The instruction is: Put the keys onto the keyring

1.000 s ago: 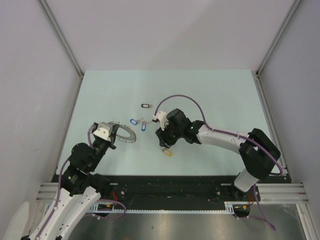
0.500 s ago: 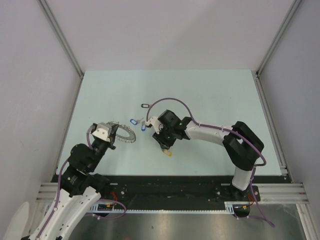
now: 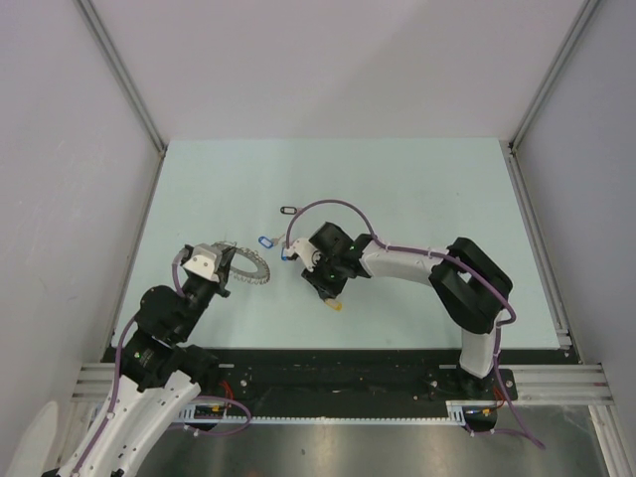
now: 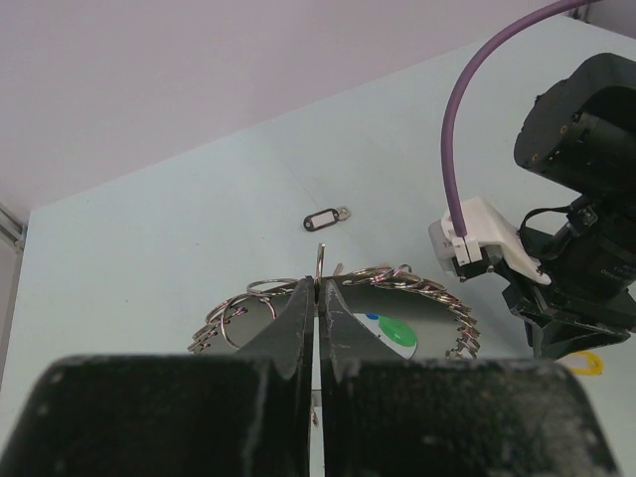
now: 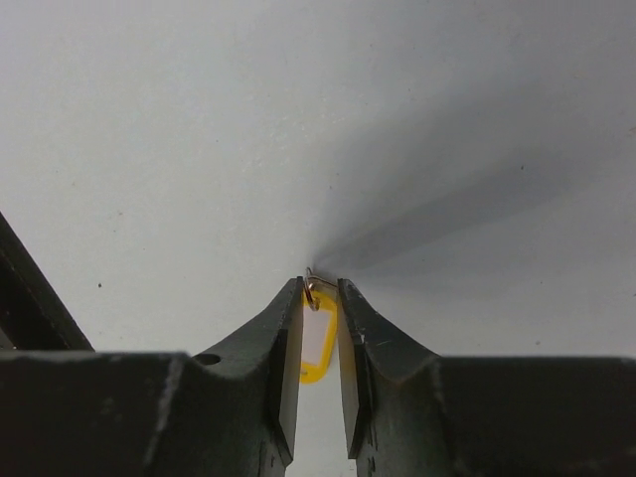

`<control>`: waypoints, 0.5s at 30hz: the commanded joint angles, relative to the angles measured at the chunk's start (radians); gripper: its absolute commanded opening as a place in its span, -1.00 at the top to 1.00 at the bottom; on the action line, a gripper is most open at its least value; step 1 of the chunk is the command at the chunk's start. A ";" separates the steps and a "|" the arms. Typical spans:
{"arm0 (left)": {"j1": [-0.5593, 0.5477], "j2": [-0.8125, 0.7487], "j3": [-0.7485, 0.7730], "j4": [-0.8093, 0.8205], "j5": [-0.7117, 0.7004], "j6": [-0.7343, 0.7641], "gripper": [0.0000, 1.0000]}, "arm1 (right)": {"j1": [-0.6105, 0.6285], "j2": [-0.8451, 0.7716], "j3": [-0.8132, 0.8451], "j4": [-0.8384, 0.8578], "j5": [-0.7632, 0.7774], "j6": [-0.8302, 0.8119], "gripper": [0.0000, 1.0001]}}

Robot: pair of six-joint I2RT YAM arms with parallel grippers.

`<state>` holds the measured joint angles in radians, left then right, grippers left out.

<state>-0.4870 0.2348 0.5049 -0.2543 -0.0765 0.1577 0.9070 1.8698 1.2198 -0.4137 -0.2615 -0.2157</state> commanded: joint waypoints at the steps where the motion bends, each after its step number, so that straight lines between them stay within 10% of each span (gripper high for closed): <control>1: 0.011 -0.003 0.007 0.047 0.000 -0.006 0.99 | 0.007 0.020 0.035 0.000 -0.016 -0.020 0.53; 15: 0.011 -0.003 0.007 0.046 0.004 -0.007 0.99 | 0.006 0.006 0.037 -0.028 -0.016 -0.027 0.73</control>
<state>-0.4854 0.2348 0.5049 -0.2543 -0.0761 0.1574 0.9081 1.8908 1.2217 -0.4206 -0.2703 -0.2249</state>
